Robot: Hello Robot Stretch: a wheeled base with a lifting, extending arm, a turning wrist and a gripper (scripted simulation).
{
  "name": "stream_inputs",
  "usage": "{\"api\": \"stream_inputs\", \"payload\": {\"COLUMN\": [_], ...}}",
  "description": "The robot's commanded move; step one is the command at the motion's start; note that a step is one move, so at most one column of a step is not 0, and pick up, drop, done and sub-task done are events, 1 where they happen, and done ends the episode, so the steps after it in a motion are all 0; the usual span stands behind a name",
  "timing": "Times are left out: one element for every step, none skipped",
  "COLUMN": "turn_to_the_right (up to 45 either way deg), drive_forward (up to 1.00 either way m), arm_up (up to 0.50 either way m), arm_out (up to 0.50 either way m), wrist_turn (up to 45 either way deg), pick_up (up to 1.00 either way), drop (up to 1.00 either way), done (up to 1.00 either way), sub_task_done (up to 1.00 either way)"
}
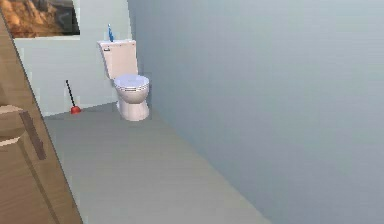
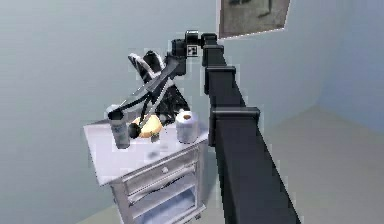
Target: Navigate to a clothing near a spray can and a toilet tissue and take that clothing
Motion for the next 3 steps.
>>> {"api": "stream_inputs", "payload": {"turn_to_the_right": [0.0, 0.0, 0.0], "drive_forward": [0.0, 0.0, 0.0], "arm_up": [0.0, 0.0, 0.0], "arm_out": [0.0, 0.0, 0.0], "wrist_turn": [45.0, 45.0, 18.0], "pick_up": [0.0, 0.0, 0.0], "drop": [0.0, 0.0, 0.0], "done": [0.0, 0.0, 0.0], "sub_task_done": [0.0, 0.0, 0.0]}}
